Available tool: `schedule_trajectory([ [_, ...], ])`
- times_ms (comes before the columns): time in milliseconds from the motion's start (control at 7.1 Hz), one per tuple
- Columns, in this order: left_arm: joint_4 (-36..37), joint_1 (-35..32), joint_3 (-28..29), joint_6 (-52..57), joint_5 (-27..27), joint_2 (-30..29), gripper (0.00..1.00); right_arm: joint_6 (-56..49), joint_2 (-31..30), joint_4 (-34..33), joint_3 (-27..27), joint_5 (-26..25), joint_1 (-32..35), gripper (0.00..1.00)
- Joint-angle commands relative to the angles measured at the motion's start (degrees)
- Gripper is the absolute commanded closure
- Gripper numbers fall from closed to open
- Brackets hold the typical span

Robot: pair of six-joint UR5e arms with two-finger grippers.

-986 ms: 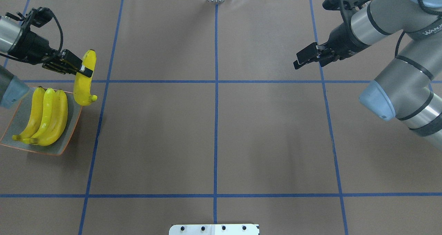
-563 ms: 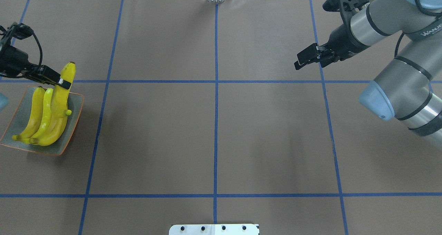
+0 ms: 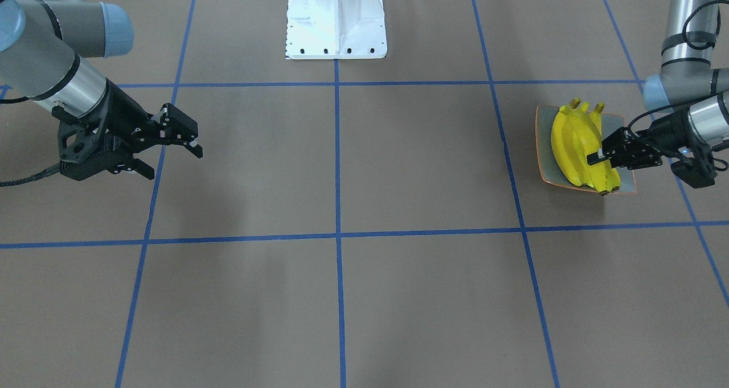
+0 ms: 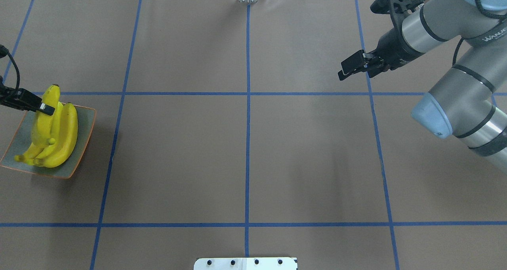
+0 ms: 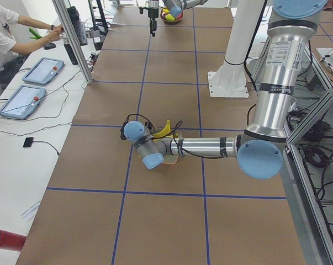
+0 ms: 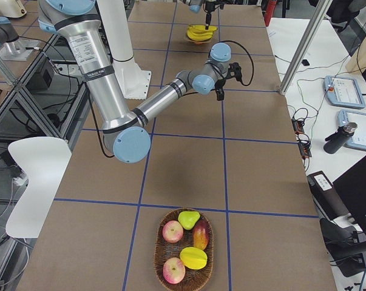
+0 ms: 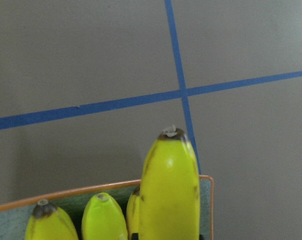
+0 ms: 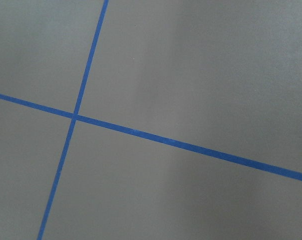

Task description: Transfer all bananas from basket to plate

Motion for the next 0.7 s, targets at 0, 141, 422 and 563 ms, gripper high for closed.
schedule_trajectory([
  [0,-0.1,0.0,-0.3,-0.1,0.0,1.1,1.00,0.0,0.1,0.0,0.2,0.0,0.0,0.00],
  [141,0.0,0.0,-0.4,-0.1,0.0,1.3,1.00,0.1,0.0,0.0,0.2,0.0,0.0,0.00],
  [422,0.0,0.1,-0.4,-0.1,0.6,1.3,0.23,0.1,0.0,0.0,0.5,0.0,0.0,0.00],
  [563,0.1,0.4,-0.2,-0.1,0.6,0.8,0.23,0.1,0.1,0.0,0.5,0.0,0.0,0.00],
])
